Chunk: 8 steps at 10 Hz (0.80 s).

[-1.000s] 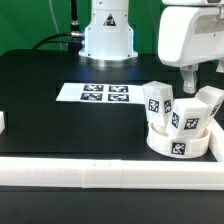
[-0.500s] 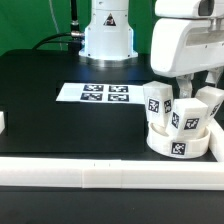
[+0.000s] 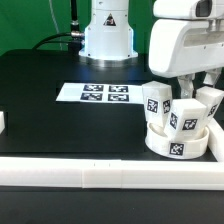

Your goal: Assemble stool

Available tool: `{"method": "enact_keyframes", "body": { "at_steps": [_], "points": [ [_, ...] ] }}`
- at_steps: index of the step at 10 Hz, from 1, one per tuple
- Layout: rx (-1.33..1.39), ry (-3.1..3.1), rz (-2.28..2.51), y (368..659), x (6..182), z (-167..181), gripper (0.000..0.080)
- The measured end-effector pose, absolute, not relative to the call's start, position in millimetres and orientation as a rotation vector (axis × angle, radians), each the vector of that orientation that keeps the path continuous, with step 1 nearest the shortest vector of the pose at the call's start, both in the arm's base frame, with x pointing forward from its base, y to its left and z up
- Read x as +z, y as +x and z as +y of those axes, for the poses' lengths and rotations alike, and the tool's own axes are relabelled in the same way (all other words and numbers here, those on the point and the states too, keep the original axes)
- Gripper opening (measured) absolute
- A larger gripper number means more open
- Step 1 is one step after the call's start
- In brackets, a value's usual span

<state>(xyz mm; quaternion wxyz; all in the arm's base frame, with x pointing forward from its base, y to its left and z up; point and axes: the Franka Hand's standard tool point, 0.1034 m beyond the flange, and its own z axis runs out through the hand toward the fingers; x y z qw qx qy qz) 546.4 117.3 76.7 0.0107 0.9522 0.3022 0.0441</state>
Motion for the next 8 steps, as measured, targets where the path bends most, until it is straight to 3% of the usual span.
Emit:
{"method": "enact_keyframes", "body": {
  "at_steps": [3, 8],
  "points": [
    [0.162, 3.086, 0.502, 544.7, 75.9, 117.6, 0.0340],
    [0.158, 3.090, -0.682, 538.3, 75.1, 125.5, 0.0340]
  ]
}}
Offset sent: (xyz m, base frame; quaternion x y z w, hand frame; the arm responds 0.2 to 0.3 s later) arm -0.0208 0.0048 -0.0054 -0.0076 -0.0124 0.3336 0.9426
